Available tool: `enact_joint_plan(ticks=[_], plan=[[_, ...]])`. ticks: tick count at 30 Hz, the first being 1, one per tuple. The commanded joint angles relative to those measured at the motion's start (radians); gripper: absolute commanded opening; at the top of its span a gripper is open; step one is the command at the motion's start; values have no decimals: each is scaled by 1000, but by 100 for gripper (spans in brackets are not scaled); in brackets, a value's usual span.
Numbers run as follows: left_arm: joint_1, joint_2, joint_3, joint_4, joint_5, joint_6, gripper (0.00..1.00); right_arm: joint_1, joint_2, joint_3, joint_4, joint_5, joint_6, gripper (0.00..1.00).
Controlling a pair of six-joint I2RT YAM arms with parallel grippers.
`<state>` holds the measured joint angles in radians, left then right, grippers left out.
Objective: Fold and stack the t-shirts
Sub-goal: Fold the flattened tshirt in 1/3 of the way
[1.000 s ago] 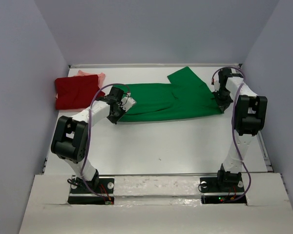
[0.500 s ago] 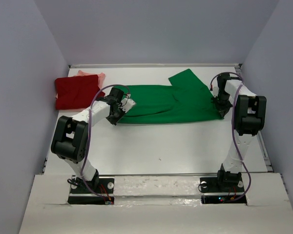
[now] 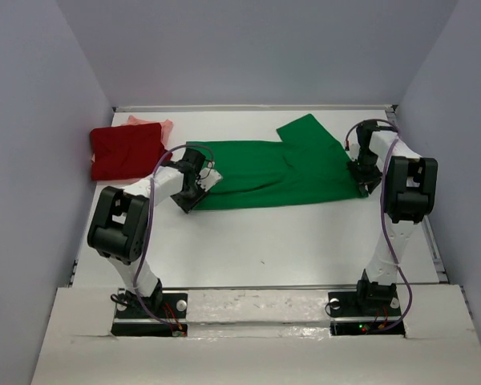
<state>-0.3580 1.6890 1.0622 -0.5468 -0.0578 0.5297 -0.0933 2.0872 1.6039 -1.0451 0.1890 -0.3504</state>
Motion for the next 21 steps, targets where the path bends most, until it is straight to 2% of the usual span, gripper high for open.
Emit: enact_joint_plan(ticks=[1, 2, 4, 7, 13, 21], plan=[[-1, 21, -8, -58, -28, 1, 54, -14, -33, 45, -41, 30, -12, 41], [-2, 24, -7, -62, -30, 1, 59, -14, -35, 48, -47, 33, -13, 43], [-2, 21, -2, -73, -30, 3, 63, -14, -38, 62, -56, 36, -15, 51], [-1, 21, 15, -90, -34, 3, 64, -14, -42, 86, -69, 40, -16, 55], [-2, -5, 53, -134, -69, 4, 66, -14, -58, 131, -96, 56, -25, 58], [2, -86, 140, -209, -111, 13, 79, -14, -73, 228, -144, 55, -22, 60]])
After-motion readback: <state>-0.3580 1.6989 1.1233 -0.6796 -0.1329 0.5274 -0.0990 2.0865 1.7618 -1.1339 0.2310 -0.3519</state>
